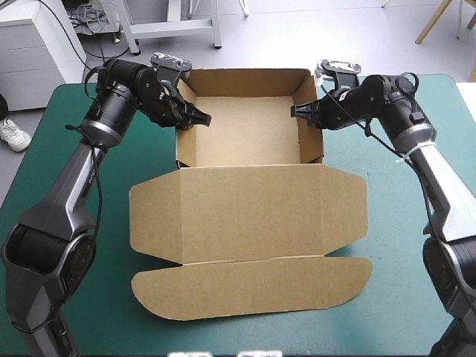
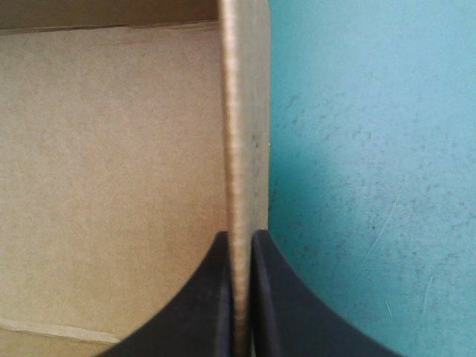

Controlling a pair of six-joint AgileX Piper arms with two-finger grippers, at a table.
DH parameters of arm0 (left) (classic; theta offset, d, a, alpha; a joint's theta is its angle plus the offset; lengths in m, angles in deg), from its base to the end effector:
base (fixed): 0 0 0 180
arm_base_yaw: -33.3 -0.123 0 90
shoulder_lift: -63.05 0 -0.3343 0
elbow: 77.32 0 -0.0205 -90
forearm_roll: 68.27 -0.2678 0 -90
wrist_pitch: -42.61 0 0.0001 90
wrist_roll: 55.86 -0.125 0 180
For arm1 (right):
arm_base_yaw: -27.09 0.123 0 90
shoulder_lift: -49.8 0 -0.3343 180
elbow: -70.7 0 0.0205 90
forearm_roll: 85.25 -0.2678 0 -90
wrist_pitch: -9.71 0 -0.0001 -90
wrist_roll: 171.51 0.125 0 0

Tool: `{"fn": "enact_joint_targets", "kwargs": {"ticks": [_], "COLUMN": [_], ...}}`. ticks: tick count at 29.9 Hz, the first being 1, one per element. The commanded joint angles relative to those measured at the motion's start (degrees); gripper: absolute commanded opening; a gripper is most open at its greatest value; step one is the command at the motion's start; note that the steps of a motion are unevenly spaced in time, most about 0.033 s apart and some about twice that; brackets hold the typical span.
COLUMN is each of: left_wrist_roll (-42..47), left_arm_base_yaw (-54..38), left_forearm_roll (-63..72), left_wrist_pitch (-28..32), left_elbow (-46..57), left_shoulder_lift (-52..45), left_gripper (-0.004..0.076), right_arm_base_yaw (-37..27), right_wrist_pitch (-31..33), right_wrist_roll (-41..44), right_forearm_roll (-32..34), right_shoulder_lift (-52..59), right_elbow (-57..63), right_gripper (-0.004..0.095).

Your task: Fold the box

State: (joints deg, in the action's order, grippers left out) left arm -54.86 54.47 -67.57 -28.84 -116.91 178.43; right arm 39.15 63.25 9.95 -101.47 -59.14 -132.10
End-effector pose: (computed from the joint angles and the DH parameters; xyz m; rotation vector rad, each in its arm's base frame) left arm 0.4335 -0.1694 0.4055 0.4508 2.5384 -0.1618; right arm 0.4389 0.1225 0.3863 -0.1218 2.4383 0.4583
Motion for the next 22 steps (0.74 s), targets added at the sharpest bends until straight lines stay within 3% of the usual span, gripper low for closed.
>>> {"fn": "enact_joint_targets", "kwargs": {"ticks": [1,6,22], "left_wrist_roll": [0.3,0.7,2.2], "left_arm_base_yaw": [0.3,0.3,0.3], "left_forearm_roll": [-0.2,1.6,4.8], "left_wrist_pitch": [-2.7,-2.7,-1.0], "left_elbow": [-1.8,-1.8,-1.4], "left_shoulder_lift": [-1.6,0.7,6.2], "left_gripper": [0.0176,-0.0008,-0.001], "right_arm_base_yaw": [-0.1,-0.1,-0.1], "right_wrist_pitch": [-3.1,-2.6,2.5], "right_wrist_roll": [0.4,1.1,1.1], "right_forearm_roll": [0.0,1.0,5.1], "right_shoulder_lift": [3.0,2.0,-5.4], "right_elbow": [-1.7,-1.7,-1.8], "right_gripper": [-0.0002,-0.0002,0.0001]}}
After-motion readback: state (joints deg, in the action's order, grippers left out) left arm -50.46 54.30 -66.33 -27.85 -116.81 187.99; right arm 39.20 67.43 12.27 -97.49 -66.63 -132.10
